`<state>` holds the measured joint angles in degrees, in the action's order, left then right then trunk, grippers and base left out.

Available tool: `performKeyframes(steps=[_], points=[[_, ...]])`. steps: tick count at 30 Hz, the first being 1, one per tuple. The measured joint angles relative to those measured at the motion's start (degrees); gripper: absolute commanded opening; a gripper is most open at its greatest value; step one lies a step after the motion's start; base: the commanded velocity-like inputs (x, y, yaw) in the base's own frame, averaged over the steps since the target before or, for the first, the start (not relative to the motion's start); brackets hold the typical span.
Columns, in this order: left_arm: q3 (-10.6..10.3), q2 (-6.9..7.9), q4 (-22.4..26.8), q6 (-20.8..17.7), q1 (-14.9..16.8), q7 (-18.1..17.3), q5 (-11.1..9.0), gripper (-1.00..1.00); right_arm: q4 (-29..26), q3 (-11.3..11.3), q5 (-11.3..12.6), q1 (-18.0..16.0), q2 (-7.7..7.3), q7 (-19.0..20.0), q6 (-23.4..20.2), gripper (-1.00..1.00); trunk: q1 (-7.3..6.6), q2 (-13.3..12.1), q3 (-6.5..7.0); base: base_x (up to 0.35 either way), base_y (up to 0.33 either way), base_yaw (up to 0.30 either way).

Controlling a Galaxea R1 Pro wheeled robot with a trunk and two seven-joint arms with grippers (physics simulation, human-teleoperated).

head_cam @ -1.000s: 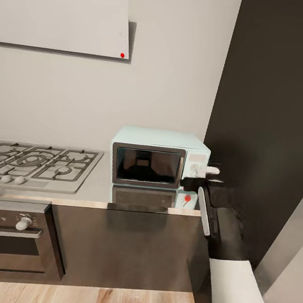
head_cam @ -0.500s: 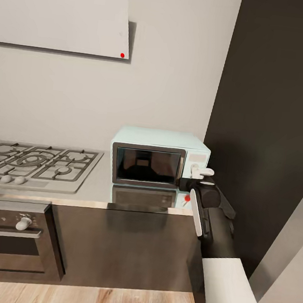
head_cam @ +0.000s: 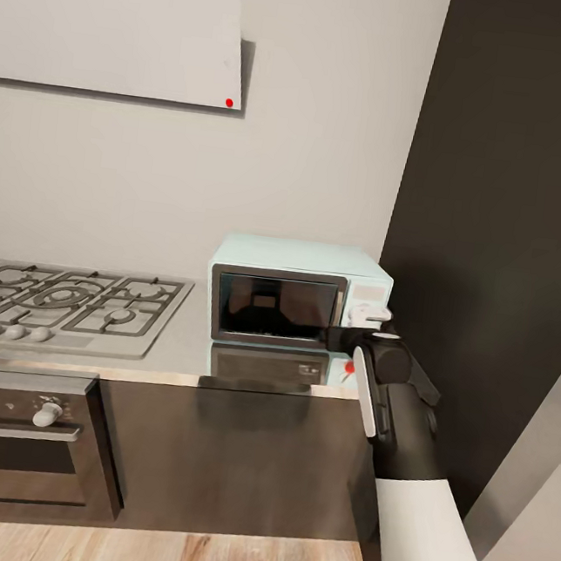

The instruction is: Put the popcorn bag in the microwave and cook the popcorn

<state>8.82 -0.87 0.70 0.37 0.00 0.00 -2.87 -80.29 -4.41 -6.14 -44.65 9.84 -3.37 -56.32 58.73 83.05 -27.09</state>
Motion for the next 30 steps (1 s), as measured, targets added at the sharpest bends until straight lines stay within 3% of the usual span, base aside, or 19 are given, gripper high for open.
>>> performKeyframes(steps=[7,13,30], points=[[-0.01,0.01,-0.01,0.02,0.00,0.00,0.00,1.00,-0.05,0.35,-0.20,-0.02,-0.08,-0.47,0.90,1.00,0.00,0.00,0.00,0.025,0.000,0.000],[-0.03,0.00,-0.02,0.01,0.00,0.00,0.00,1.00,-0.08,0.13,-0.10,0.01,-0.10,-0.47,7.16,1.00,0.00,0.00,0.00,0.003,0.000,0.000],[0.00,-0.07,-0.03,-0.01,0.00,0.00,0.00,1.00,0.34,0.89,0.02,0.00,-0.17,-0.63,9.04,1.00,0.00,0.00,0.00,0.000,0.047,0.000]])
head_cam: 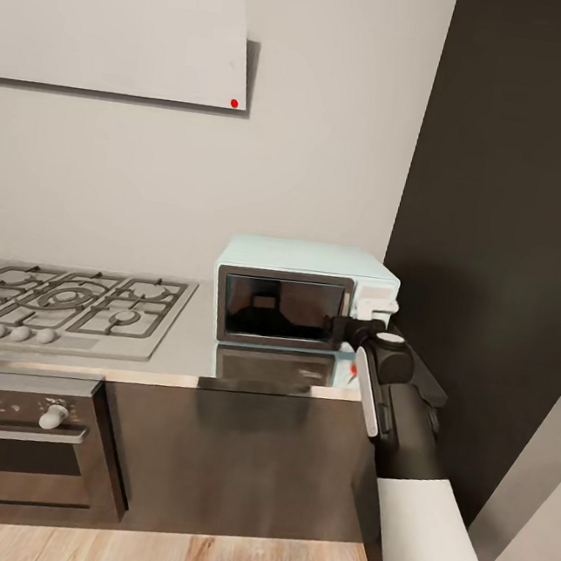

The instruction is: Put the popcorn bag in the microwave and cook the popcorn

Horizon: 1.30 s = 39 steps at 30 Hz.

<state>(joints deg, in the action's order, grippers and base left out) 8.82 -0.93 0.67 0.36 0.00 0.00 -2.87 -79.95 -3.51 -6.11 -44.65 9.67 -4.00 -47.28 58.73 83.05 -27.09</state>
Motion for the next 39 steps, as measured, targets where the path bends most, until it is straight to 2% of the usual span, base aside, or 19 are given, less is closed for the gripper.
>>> performKeyframes(steps=[4,15,21,33,39], points=[[0.00,0.05,0.00,-0.03,0.00,0.00,0.00,1.00,0.38,0.06,0.11,0.01,-0.03,-0.11,1.59,1.00,-0.01,0.00,0.00,0.101,0.000,0.000],[0.00,0.08,0.01,-0.04,0.00,0.00,0.00,1.00,1.03,0.06,0.22,0.04,-0.57,0.05,1.21,1.00,0.00,0.00,0.00,0.089,0.000,0.000],[-0.05,0.01,0.02,-0.04,0.00,0.00,0.00,1.00,5.14,0.06,0.24,0.04,-0.62,-0.30,1.58,1.00,0.00,0.00,0.00,0.000,0.000,0.000],[-0.09,0.06,0.05,-0.01,0.00,0.00,0.00,1.00,5.30,0.14,0.66,0.00,-0.90,1.57,1.95,1.00,0.00,0.00,0.00,0.000,0.000,0.000],[-0.09,0.03,0.02,-0.02,0.00,0.00,0.00,1.00,5.38,0.88,0.71,-0.01,-1.05,2.75,3.47,1.00,0.00,0.00,0.00,0.003,0.000,0.000]])
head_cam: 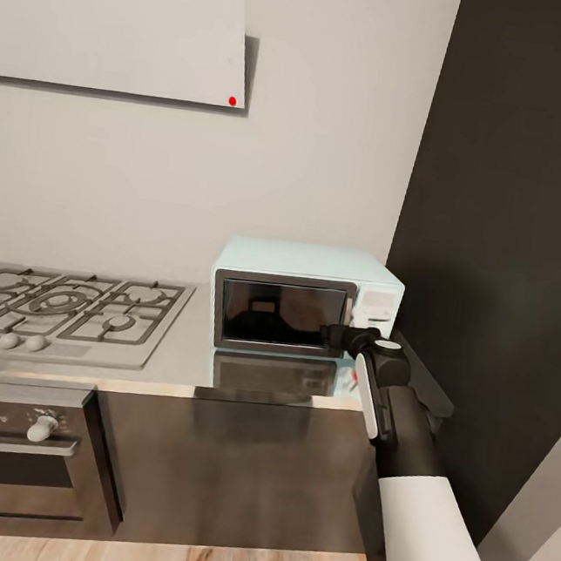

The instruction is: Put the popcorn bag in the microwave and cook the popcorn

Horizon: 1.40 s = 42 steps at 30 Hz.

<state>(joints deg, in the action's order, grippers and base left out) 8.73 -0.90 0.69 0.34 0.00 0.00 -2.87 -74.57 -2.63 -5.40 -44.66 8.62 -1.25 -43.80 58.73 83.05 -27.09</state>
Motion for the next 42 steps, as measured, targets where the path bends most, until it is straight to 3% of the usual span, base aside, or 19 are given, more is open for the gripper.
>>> performKeyframes(steps=[34,37,42], points=[[0.00,0.10,-0.03,-0.02,0.00,-0.05,0.00,1.00,0.01,0.32,-0.54,0.02,-0.06,-0.13,0.18,1.00,-0.02,0.01,0.00,0.080,-0.014,0.000],[0.01,0.08,0.00,-0.02,-0.01,-0.04,0.00,1.00,-1.72,0.34,-0.03,0.05,0.02,-0.06,-3.05,1.00,-0.02,0.03,-0.01,0.063,0.000,0.000],[0.01,0.04,-0.02,-0.02,0.00,-0.04,0.00,1.00,-1.78,0.33,0.15,0.00,0.00,-0.30,-3.34,1.00,-0.01,0.03,-0.01,0.006,0.000,0.000]])
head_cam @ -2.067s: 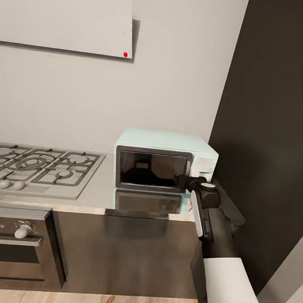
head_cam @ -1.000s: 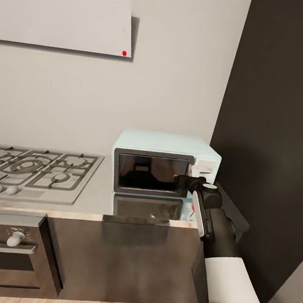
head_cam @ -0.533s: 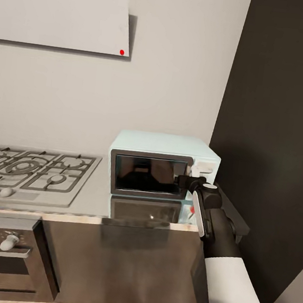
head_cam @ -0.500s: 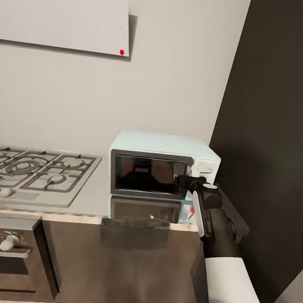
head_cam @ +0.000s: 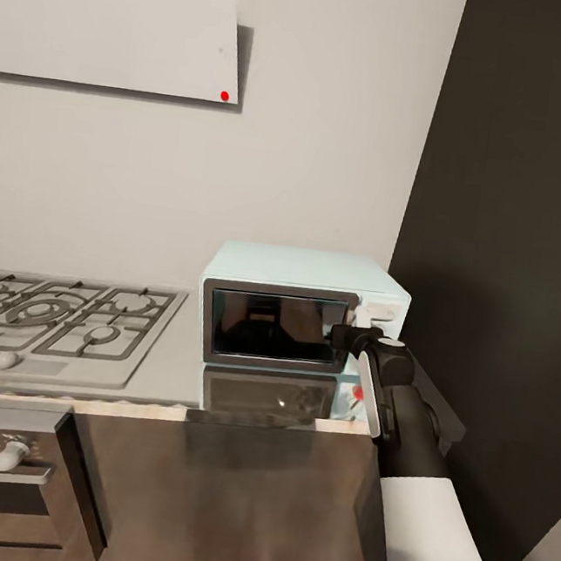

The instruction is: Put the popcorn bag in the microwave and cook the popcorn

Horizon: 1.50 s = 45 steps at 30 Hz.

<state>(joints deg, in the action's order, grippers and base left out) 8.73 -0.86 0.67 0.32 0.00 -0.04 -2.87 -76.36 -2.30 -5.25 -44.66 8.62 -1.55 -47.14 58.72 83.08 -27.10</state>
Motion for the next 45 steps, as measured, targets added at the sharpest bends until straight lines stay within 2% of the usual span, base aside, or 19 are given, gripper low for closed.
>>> performKeyframes(steps=[4,5,7,9,18,25,29,33,35,39,42,45], points=[[0.00,0.00,0.01,0.00,0.00,0.04,0.00,1.00,-0.07,0.00,0.41,0.08,0.04,-0.23,0.24,1.00,0.00,0.00,0.00,0.000,0.000,0.000],[0.00,0.00,0.00,0.00,0.00,0.03,0.00,1.00,0.03,-0.01,0.41,0.05,0.04,-0.38,0.24,-1.00,0.00,0.00,0.00,0.000,0.000,0.000],[0.02,0.00,0.02,-0.01,-0.01,0.02,0.00,1.00,0.34,0.06,-1.49,0.02,0.01,-0.46,0.46,-1.00,0.00,0.00,0.00,0.000,0.000,0.000],[0.02,0.00,0.02,-0.01,-0.01,0.03,0.00,1.00,0.48,0.11,-2.21,0.00,0.00,-0.50,0.60,-1.00,0.00,0.00,0.00,0.000,0.000,0.000],[0.01,0.00,0.01,0.00,-0.01,0.00,0.00,1.00,0.50,0.15,-1.96,-0.01,0.15,-0.62,0.60,-1.00,0.00,0.00,0.00,0.000,0.000,0.000],[0.02,0.00,0.02,0.00,-0.01,-0.01,0.00,1.00,1.12,0.20,-0.77,0.00,0.85,-3.74,1.82,-1.00,0.00,0.00,0.00,0.000,0.000,0.000],[0.04,0.00,0.04,0.00,0.00,-0.01,0.00,1.00,1.40,0.07,1.26,0.02,1.32,-5.68,2.40,-1.00,0.00,0.00,0.00,0.000,0.000,0.000],[0.05,0.00,0.01,0.00,0.00,0.02,0.00,1.00,2.50,-3.26,1.69,0.03,1.38,-9.74,3.29,-1.00,0.00,0.01,0.00,0.000,0.000,0.000],[0.08,0.00,0.00,0.00,0.00,-0.01,0.00,1.00,2.67,-4.05,2.27,0.02,1.38,-11.41,3.43,-1.00,0.00,0.00,0.00,0.000,0.000,0.000],[0.07,0.00,0.02,0.00,-0.01,0.00,0.00,1.00,2.67,-3.68,1.51,0.05,1.38,-11.71,3.47,-1.00,0.00,0.01,0.00,0.000,0.000,0.000],[0.07,0.00,0.03,0.00,0.00,0.03,0.00,1.00,1.89,-1.96,1.91,0.03,1.38,-11.65,2.61,-1.00,0.00,0.01,0.00,0.000,0.000,0.000],[0.07,0.00,0.01,0.00,0.00,0.02,0.00,1.00,1.81,-1.86,1.93,0.04,1.38,-11.60,2.51,-1.00,0.00,0.01,-0.01,0.000,0.000,0.000]])
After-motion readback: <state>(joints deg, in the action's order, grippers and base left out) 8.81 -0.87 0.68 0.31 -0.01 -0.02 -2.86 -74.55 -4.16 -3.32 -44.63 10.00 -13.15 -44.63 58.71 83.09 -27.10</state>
